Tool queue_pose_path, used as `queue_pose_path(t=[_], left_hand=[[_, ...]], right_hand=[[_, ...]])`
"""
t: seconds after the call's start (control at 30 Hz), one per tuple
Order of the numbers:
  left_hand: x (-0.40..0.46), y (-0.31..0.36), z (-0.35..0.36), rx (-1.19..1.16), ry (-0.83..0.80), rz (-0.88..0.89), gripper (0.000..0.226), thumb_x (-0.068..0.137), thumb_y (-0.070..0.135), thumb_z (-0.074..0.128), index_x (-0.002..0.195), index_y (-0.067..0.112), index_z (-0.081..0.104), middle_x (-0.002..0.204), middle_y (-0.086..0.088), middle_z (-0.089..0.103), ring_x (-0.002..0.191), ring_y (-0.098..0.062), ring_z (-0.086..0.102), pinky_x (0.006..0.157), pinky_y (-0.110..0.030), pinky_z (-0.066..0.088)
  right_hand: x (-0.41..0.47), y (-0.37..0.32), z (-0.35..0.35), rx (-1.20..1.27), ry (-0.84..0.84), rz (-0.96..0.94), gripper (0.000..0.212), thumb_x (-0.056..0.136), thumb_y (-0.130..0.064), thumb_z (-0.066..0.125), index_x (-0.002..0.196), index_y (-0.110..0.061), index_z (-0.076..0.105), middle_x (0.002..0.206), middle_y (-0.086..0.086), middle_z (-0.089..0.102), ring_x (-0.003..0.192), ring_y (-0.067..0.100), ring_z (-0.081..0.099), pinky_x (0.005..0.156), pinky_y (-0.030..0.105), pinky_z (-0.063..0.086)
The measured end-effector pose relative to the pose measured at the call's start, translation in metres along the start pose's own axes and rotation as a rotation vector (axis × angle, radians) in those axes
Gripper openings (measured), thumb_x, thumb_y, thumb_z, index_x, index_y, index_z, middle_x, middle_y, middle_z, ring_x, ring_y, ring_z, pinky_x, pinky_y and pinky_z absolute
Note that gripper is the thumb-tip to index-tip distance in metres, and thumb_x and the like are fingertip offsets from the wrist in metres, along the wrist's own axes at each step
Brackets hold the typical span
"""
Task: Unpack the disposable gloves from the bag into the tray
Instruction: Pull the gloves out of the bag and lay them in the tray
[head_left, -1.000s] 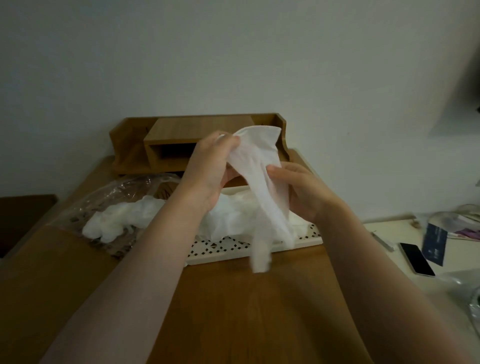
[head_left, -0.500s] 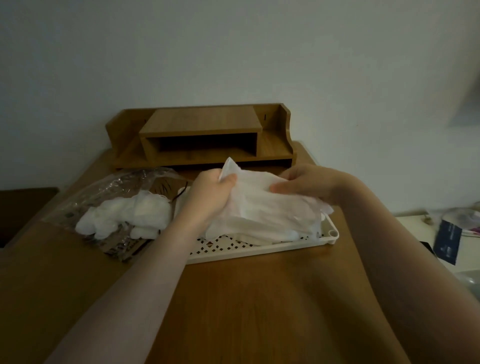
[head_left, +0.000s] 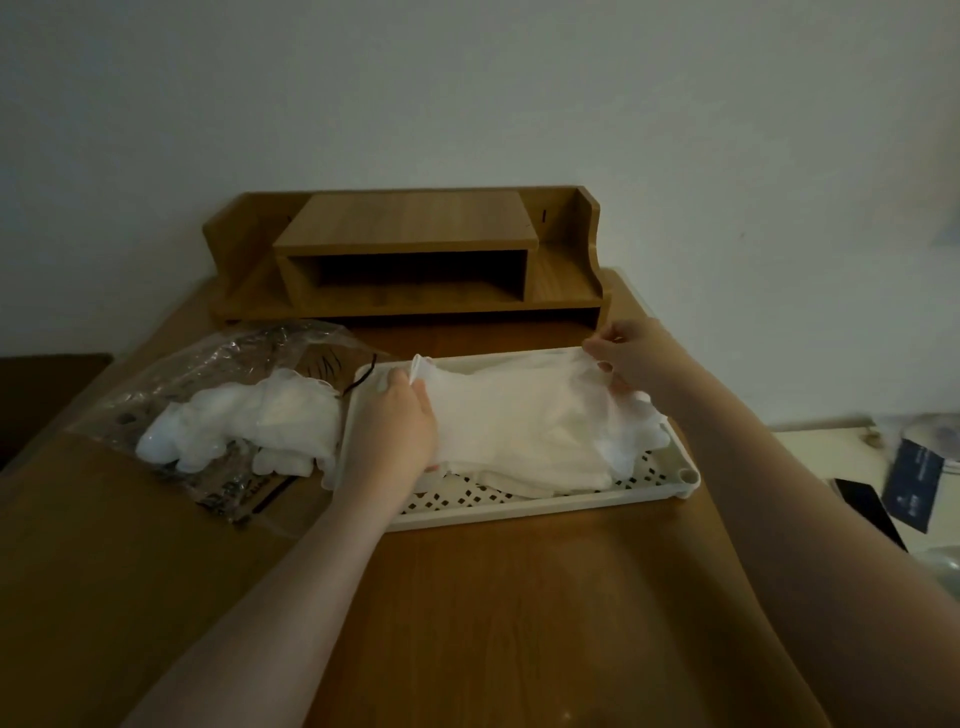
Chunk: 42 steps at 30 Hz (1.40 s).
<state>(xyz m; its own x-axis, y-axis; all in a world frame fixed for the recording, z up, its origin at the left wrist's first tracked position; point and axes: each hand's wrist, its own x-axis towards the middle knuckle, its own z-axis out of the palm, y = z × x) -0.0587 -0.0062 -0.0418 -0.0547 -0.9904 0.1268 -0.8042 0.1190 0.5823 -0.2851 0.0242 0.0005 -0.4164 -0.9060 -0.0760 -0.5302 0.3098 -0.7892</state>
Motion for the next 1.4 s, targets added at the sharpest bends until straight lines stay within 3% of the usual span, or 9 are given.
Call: queue_pose_path(t=[0.17,0.27,0.37,0.53,0.9,1.03,1.13,1.23,1.4], left_hand=[[-0.01,0.0,-0.008,0.075,0.244,0.188,0.034,0.097,0.029,0.045,0.124,0.008,0.043,0.093,-0.005,0.062,0.07,-0.013,0.059,0.052,-0.02,0.041],[-0.016,0.007,-0.009,0.21,0.48,0.471,0.049,0.089,0.017,0.054,0.134,0.003,0.04,0.138,-0.017,0.044,0.127,-0.032,0.044,0.101,-0.042,0.04],[-0.017,0.024,-0.002,0.312,0.197,0.627,0.054,0.095,0.007,0.043,0.146,0.006,0.026,0.156,-0.012,0.018,0.144,-0.027,0.014,0.116,-0.035,0.004],[0.001,-0.006,0.021,0.538,-0.266,0.495,0.058,0.102,0.04,0.02,0.151,0.011,0.008,0.159,-0.008,0.005,0.146,-0.019,0.002,0.117,-0.033,-0.002],[0.003,-0.009,0.009,0.418,-0.356,0.316,0.08,0.093,0.06,0.03,0.152,0.013,0.002,0.159,-0.007,-0.004,0.146,-0.021,-0.003,0.117,-0.036,0.001],[-0.006,-0.02,-0.027,0.051,-0.106,0.492,0.042,0.1,0.024,0.04,0.14,0.016,0.04,0.145,0.001,0.04,0.129,-0.015,0.041,0.103,-0.027,0.034],[-0.005,-0.046,-0.05,0.068,0.193,0.584,0.03,0.089,0.011,0.046,0.112,0.008,0.065,0.117,-0.008,0.059,0.108,-0.026,0.055,0.088,-0.03,0.043],[0.004,-0.078,-0.062,0.137,0.308,0.423,0.019,0.084,0.005,0.052,0.089,0.009,0.07,0.129,-0.013,0.053,0.127,-0.038,0.039,0.099,-0.054,0.036],[0.011,-0.101,-0.071,-0.024,0.13,0.185,0.02,0.086,0.005,0.058,0.093,0.017,0.072,0.156,-0.004,0.019,0.145,-0.026,0.005,0.116,-0.046,0.011]], right_hand=[[-0.009,-0.008,0.016,-0.488,0.252,-0.144,0.026,0.099,-0.028,0.042,0.119,-0.017,0.055,0.119,0.007,0.057,0.108,0.026,0.052,0.095,0.04,0.041],[-0.035,-0.028,0.035,-0.56,0.327,-0.429,0.034,0.098,-0.017,0.039,0.13,-0.019,0.051,0.141,0.004,0.042,0.136,0.026,0.03,0.114,0.043,0.016],[-0.051,-0.035,0.071,-0.567,0.138,-0.722,0.038,0.096,-0.013,0.043,0.134,-0.011,0.049,0.144,0.008,0.044,0.137,0.022,0.033,0.116,0.035,0.018],[-0.032,0.002,0.08,-0.911,-0.263,-0.45,0.058,0.1,-0.05,0.017,0.151,-0.022,0.017,0.159,0.002,0.013,0.147,0.021,0.002,0.115,0.048,-0.009],[-0.023,0.024,0.053,-0.86,-0.188,-0.199,0.114,0.054,-0.093,0.014,0.15,-0.033,0.002,0.16,0.0,-0.005,0.146,0.033,-0.007,0.112,0.063,-0.008],[-0.039,-0.013,0.059,-0.823,0.057,-0.358,0.078,0.085,-0.074,0.022,0.144,-0.025,0.034,0.158,0.004,0.018,0.147,0.028,0.001,0.11,0.053,-0.015],[-0.06,-0.049,0.083,-0.496,0.079,-0.604,0.038,0.098,-0.037,0.044,0.128,-0.017,0.054,0.142,0.003,0.044,0.133,0.02,0.037,0.109,0.031,0.027],[-0.075,-0.077,0.125,-0.408,-0.037,-0.818,0.022,0.095,-0.016,0.051,0.111,-0.009,0.065,0.126,0.006,0.057,0.11,0.021,0.056,0.088,0.026,0.047],[-0.077,-0.102,0.191,-0.516,-0.19,-0.782,0.021,0.094,-0.024,0.053,0.102,-0.009,0.066,0.109,0.008,0.062,0.099,0.022,0.058,0.081,0.031,0.048]])
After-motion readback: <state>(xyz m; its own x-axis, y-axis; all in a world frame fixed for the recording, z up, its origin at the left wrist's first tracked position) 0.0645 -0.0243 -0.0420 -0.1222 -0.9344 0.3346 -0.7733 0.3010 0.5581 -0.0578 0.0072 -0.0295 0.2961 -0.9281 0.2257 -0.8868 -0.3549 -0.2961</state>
